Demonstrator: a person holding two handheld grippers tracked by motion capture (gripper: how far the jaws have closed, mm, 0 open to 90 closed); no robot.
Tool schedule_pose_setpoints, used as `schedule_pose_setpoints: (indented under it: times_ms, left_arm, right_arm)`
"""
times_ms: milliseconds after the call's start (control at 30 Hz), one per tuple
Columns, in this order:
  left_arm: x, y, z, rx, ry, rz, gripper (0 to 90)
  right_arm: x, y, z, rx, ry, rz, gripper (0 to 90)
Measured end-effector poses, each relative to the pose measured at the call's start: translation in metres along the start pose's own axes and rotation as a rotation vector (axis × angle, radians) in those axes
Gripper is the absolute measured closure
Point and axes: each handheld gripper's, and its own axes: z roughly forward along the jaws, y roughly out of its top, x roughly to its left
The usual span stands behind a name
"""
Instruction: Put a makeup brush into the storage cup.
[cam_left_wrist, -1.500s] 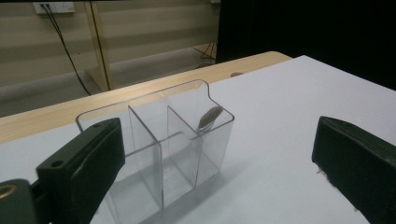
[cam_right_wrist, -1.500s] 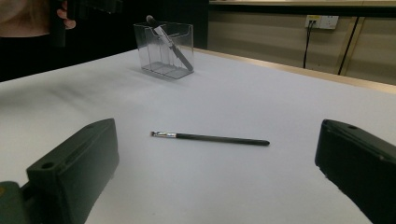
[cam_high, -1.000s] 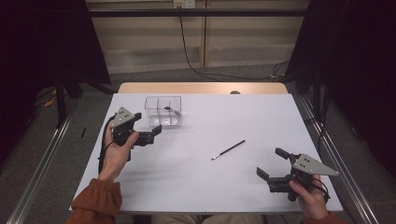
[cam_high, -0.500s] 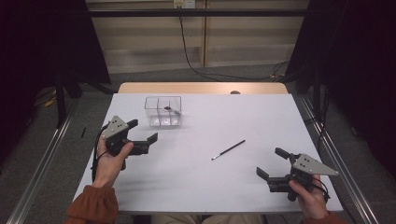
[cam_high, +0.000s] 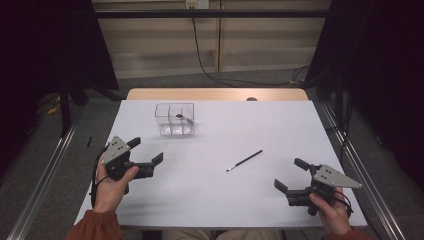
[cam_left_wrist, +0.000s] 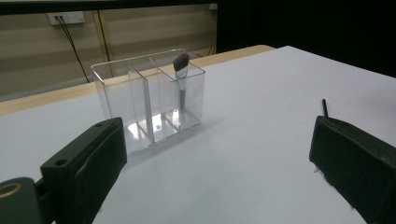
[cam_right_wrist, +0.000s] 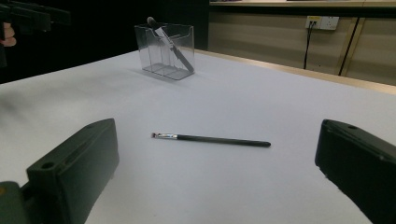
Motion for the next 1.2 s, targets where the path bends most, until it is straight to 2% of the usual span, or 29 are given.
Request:
schedule_pose_setpoints:
  times_ms: [300, 367, 533, 600, 633, 733, 867, 1000, 1200]
  left_arm:
    - [-0.003, -0.010, -0.012, 0.012, -0.006, -0.015, 3.7]
    - [-0.004, -0.013, -0.015, 0.013, 0.000, -0.005, 3.7]
    - [-0.005, -0.019, -0.021, 0.001, 0.005, -0.027, 3.4]
    - [-0.006, -0.020, -0.024, 0.012, -0.011, -0.040, 3.2]
    - [-0.008, -0.020, -0.027, 0.002, -0.017, -0.050, 3.2]
    - [-0.012, -0.023, -0.034, 0.004, -0.004, -0.026, 3.2]
    - [-0.011, -0.029, -0.038, -0.007, 0.007, -0.028, 3.2]
    - [-0.014, -0.033, -0.036, 0.004, 0.004, -0.017, 3.2]
    - [-0.019, -0.033, -0.036, 0.001, -0.005, -0.022, 3.2]
  right_arm:
    - [0.000, 0.000, 0.001, -0.001, 0.000, 0.002, 0.0]
    - [0.000, 0.000, 0.001, 0.000, -0.004, 0.004, 0.0]
    - [-0.001, 0.000, 0.000, -0.004, -0.010, 0.014, 0.0]
    - [-0.001, 0.000, 0.000, -0.001, -0.009, 0.007, 0.0]
    - [-0.001, 0.000, -0.001, -0.002, -0.010, 0.005, 0.0]
    - [-0.001, 0.001, -0.002, -0.012, -0.011, 0.015, 0.0]
    - [-0.001, 0.000, -0.002, -0.005, -0.005, 0.008, 0.0]
    - [-0.001, 0.001, -0.003, -0.012, -0.005, 0.013, 0.0]
    - [0.000, 0.002, 0.000, -0.014, 0.005, 0.015, 0.0]
